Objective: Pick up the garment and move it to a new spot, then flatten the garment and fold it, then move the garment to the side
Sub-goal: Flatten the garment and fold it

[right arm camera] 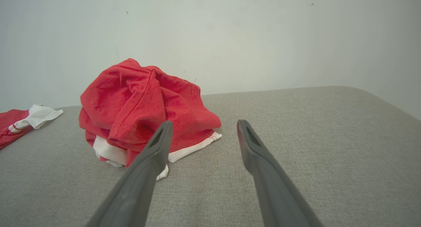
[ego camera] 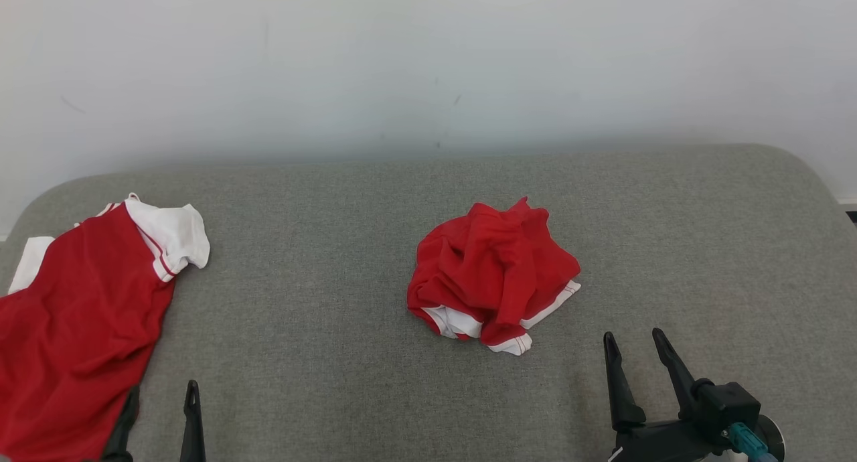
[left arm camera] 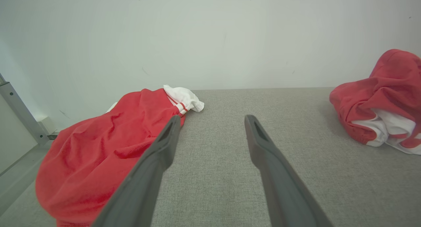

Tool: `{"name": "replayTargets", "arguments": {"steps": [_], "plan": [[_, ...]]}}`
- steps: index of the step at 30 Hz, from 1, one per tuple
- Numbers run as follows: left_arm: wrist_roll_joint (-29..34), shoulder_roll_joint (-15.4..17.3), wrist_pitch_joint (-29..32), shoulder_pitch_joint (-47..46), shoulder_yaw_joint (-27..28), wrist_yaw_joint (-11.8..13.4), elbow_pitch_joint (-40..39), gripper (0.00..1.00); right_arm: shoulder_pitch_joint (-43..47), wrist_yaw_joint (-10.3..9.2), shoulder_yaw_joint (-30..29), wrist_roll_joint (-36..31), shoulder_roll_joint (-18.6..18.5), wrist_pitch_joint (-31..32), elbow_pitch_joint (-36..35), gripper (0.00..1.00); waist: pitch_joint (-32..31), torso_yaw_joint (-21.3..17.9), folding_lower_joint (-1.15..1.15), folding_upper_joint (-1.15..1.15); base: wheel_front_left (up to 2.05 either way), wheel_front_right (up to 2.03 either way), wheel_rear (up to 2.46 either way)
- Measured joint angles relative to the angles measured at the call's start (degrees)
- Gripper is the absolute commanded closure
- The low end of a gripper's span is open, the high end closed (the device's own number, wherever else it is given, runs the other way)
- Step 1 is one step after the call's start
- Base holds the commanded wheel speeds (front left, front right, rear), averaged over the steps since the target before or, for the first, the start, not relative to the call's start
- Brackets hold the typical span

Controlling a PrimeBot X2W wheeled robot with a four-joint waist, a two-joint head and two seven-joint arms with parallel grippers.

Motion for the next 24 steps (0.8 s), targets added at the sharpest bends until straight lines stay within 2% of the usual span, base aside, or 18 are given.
{"name": "replayTargets", "arguments": {"steps": [24], "plan": [[-1.0, 0.5, 0.0, -0.1, -0.5, 0.5, 0.0, 0.0, -0.1, -0.01, 0.1, 0.1, 0.0, 0.0, 0.6, 0.0, 0.1, 0.4, 0.0, 0.0, 0.0, 0.0, 0.0]]}}
